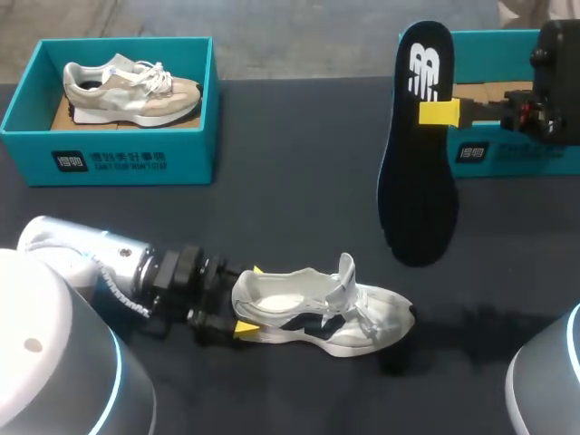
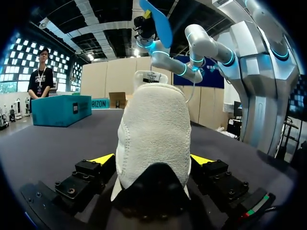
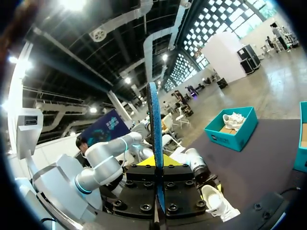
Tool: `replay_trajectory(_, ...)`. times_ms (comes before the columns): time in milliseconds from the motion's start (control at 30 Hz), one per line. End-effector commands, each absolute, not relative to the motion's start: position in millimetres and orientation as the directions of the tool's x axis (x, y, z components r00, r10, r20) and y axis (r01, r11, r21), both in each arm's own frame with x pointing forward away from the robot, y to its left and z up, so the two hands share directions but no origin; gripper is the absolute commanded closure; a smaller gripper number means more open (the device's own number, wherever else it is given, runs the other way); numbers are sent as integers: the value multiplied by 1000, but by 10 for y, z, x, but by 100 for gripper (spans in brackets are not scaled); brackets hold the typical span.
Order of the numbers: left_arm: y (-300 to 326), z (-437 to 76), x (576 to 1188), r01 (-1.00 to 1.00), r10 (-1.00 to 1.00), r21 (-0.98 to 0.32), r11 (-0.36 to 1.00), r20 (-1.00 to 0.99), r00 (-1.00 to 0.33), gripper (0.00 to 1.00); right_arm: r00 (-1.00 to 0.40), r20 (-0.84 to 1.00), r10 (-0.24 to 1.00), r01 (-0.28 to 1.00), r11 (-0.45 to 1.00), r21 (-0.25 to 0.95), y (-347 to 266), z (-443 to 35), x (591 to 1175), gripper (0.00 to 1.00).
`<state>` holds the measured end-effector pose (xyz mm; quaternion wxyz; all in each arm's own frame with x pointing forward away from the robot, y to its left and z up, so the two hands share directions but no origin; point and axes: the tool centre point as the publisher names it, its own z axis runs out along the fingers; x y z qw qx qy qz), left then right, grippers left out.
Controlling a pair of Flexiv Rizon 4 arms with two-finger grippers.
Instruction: Take the shoe out of the shoebox, open the shoe tongue, remove and reinsert the insole, then place the shoe into the shoebox
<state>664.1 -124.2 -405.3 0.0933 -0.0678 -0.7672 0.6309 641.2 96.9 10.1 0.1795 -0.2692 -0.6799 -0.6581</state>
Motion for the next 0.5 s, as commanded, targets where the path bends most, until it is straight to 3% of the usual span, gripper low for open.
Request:
replay_trajectory(33,-1180,-3964,6673,-17,229,-972,233,72,-971,0,-789,600,132,604,-11,797,984,94,6410,100)
replay_trajectory(500,-850,-3673,6691,46,314,-893,447,108,-943,0,-789,600,132,604,-11,797,984,94,6410,100)
